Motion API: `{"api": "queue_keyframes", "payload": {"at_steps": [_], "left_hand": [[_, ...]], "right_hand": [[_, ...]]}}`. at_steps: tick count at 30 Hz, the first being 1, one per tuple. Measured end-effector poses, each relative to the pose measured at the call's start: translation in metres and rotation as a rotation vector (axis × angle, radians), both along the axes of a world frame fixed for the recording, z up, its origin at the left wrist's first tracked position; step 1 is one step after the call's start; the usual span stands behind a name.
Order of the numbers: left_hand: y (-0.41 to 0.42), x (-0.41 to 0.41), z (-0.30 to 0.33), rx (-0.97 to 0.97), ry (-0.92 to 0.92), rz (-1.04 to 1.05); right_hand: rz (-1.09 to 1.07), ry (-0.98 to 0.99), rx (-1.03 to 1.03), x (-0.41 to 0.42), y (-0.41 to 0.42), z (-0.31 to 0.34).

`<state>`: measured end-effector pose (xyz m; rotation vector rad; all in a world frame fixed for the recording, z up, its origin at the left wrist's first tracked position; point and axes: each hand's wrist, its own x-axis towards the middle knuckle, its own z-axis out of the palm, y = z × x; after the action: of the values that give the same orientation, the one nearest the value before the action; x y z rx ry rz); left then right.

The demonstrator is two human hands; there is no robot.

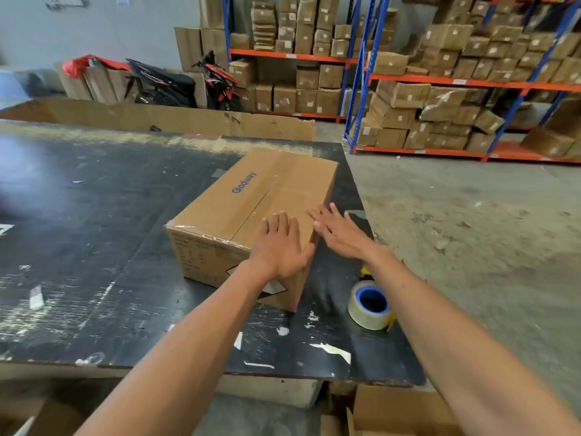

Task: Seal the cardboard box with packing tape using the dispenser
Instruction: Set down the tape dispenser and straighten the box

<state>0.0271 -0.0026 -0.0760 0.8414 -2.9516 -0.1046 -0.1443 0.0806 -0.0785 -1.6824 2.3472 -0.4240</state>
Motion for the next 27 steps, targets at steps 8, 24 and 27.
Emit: {"api": "queue_keyframes", "payload": {"at_steps": [8,24,27], "left_hand": [[-0.117,0.108,0.017,0.073,-0.179,-0.206],[-0.213,0.164,0.029,0.047,-0.291,-0.093],[-0.211,0.157,0.027,0.033,-0.251,-0.075]], "right_hand": [[0.112,0.103,-0.099,0.088,-0.042,0.0],[-0.295,0.318,-0.058,0.144,-0.077,0.003],[-0.281,0.348,-0.061,0.138,-0.069,0.015]]}}
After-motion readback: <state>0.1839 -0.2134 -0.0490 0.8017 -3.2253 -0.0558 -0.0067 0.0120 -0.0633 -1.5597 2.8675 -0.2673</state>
